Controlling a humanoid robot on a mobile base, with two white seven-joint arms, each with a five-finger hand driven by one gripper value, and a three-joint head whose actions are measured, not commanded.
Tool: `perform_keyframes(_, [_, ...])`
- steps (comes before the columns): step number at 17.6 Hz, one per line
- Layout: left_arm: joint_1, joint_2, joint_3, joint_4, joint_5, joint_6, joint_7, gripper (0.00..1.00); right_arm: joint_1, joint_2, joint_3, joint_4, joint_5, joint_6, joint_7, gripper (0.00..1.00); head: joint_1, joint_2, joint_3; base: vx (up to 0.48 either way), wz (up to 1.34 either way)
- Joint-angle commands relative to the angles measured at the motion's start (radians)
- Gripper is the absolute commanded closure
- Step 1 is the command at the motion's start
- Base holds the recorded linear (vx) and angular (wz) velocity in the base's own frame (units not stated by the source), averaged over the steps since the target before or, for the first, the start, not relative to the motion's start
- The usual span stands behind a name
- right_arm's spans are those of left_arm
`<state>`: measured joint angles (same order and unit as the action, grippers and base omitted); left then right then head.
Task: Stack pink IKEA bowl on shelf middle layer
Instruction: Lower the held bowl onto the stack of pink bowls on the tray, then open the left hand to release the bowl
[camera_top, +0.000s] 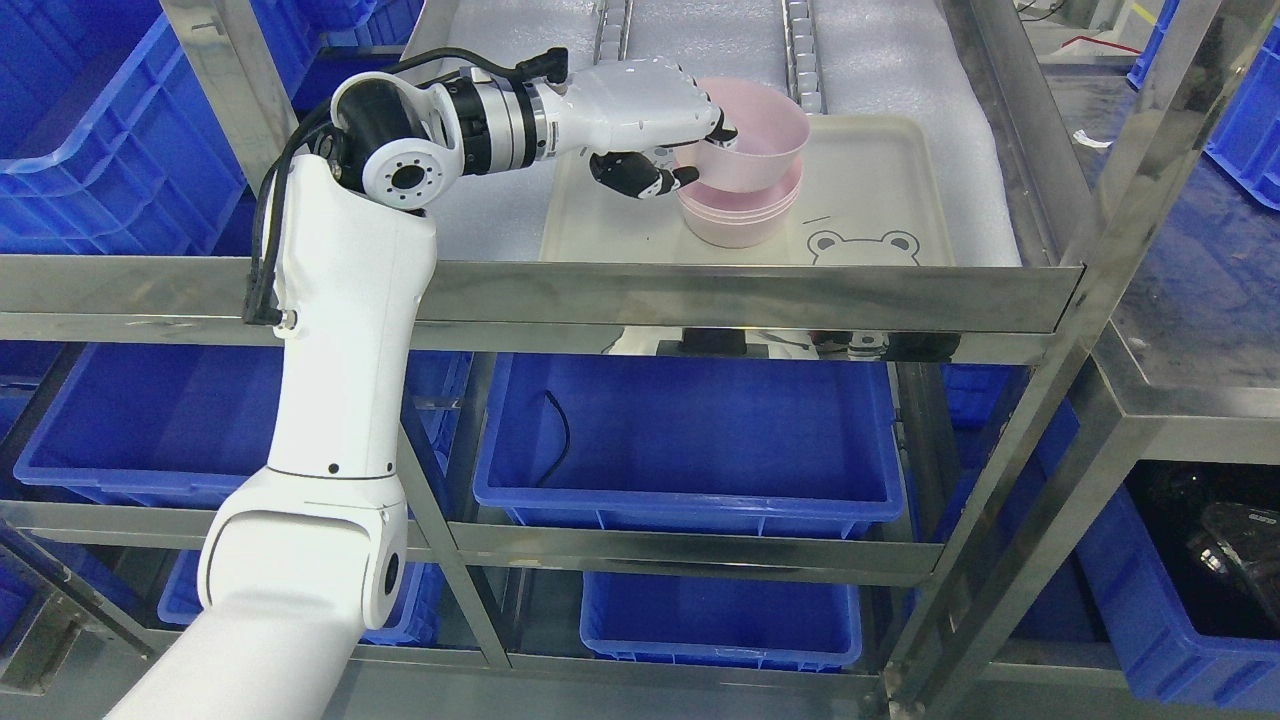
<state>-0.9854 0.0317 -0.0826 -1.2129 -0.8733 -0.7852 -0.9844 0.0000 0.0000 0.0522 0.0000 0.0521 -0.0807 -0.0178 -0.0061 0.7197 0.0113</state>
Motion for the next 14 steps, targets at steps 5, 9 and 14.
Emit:
perform_keyframes(5, [-0.015,-0.014,-0.005,0.105,-0.056,0.0,0.067,0.64,0.003,-0.017,0.0,-0.017,0.0,-0.001,-0.001,0.0,0.0,0.0,0.0,0.0,0.0])
perform_keyframes(9, [-0.015,-0.014,0.012,0.105,-0.055,0.0,0.075,0.52,0.003,-0.017,0.0,-0.017,0.0,-0.001,-0.001,0.0,0.0,0.0,0.0,0.0,0.0])
perform_keyframes(14, [-0.078,-0.014,0.118,0.065,0.29,0.0,0.124,0.29,0.005,-0.017,0.0,-0.017,0.0,-0.001,-0.001,0.0,0.0,0.0,0.0,0.0,0.0])
